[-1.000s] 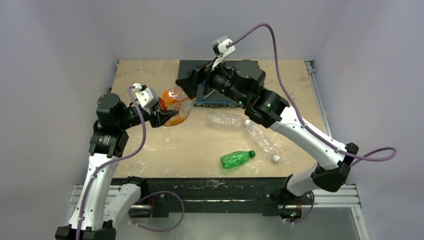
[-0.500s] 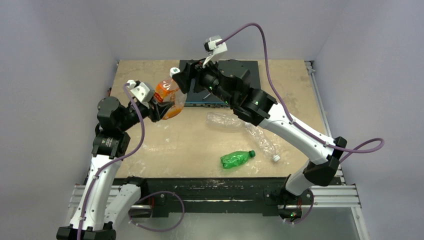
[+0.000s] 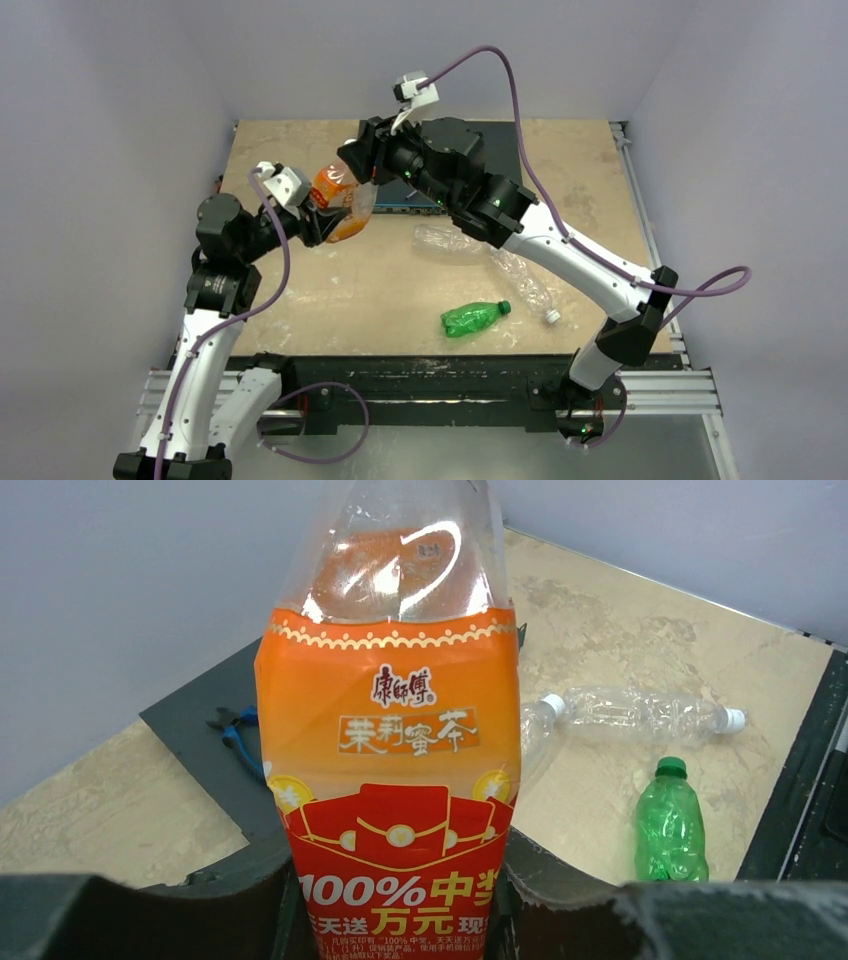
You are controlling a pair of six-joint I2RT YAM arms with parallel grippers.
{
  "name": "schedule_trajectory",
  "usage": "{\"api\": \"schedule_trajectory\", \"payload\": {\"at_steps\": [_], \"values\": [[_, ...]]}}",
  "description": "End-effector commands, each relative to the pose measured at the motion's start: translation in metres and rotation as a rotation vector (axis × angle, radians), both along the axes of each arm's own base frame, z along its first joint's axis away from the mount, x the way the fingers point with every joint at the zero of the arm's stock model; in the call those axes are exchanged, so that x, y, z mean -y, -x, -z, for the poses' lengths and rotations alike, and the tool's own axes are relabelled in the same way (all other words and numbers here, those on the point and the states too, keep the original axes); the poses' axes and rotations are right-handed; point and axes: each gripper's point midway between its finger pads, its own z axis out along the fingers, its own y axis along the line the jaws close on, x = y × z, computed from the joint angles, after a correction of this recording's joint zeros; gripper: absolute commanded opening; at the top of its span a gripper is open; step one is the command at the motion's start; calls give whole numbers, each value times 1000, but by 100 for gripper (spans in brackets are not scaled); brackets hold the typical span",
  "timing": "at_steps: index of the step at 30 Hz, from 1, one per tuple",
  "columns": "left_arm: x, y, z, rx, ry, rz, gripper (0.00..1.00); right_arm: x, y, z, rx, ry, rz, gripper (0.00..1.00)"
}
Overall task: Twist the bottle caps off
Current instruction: Unscrew the bottle cap from the plastic bottle.
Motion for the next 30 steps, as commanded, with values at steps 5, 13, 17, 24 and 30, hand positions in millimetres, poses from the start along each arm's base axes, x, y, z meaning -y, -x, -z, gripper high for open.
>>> {"api": "schedule_trajectory", "payload": {"at_steps": [5, 13, 17, 24, 30], "values": [[12, 15, 5, -17, 7, 91, 0, 7, 7, -43, 66, -98, -13, 43], [11, 14, -2, -4, 21, 79, 0, 7, 9, -29, 45, -80, -22, 31], [12, 12, -5, -17, 47, 71, 0, 8, 9, -21, 34, -74, -18, 38], [13, 12, -9, -30, 74, 71, 0, 10, 10, -21, 32, -76, -15, 23], [21, 21, -14, -35, 83, 140, 0, 6, 27, -33, 70, -87, -116, 0]]}}
